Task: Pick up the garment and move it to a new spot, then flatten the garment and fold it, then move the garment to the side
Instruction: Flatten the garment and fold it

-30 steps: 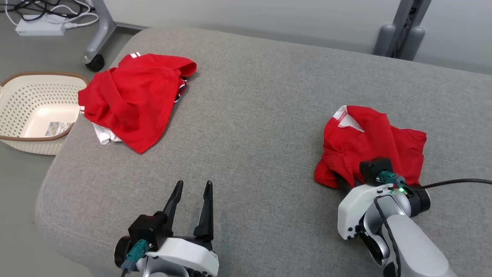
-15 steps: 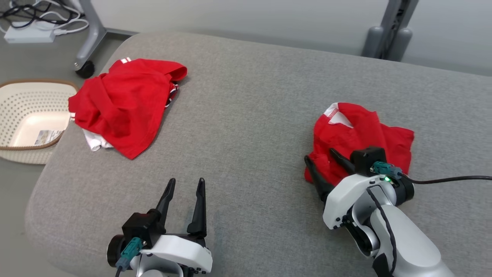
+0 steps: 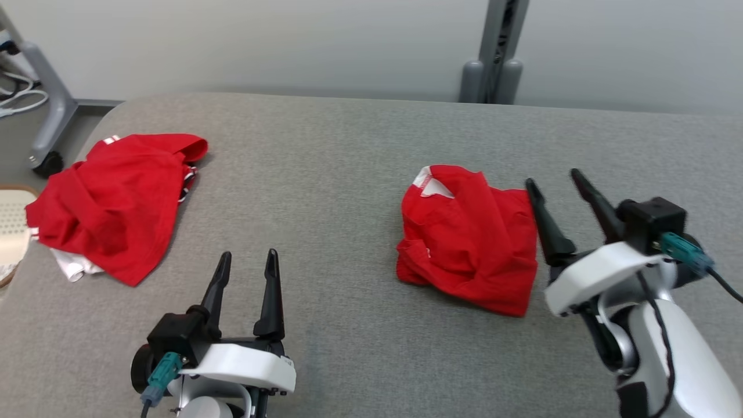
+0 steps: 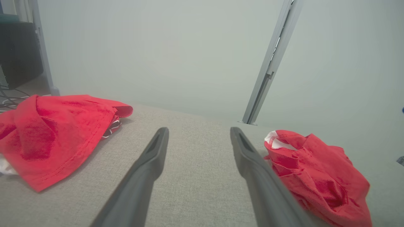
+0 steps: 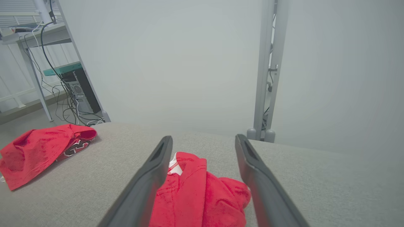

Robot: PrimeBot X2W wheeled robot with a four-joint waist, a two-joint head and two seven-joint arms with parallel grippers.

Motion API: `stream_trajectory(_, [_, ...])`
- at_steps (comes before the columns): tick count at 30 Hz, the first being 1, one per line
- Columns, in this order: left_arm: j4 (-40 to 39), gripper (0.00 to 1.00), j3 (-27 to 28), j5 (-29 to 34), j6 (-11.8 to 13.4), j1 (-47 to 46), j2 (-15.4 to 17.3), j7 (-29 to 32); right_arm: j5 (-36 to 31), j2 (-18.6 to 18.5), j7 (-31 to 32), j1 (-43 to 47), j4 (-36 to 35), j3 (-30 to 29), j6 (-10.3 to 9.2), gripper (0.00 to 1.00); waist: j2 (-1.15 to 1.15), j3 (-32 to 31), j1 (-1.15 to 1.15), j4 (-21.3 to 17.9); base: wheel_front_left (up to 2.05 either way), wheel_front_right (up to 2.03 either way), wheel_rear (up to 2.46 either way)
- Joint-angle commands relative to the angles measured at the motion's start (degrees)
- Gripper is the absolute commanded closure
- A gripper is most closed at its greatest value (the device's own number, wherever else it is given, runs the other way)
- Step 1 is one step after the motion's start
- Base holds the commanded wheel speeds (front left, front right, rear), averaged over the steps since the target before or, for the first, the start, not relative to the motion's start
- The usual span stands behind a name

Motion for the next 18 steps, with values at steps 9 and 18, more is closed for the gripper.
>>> stream_trajectory(9, [-2.71,0.0,2.14,0.81,-1.07,-0.78,0.24,-0.09,-8.11,-0.7,-8.6,8.22,-7.18,-10.95,0.01,0.0,0.0,0.26,0.0,-3.94,0.0,0.0,0.0])
stream_trajectory(18, [-3.72,0.0,2.34,1.18,-1.71,0.43,0.25,-0.09,-10.05,1.04,-13.14,12.55,-4.85,-16.72,0.01,0.0,0.0,1.0,0.0,-5.22,0.0,0.0,0.0])
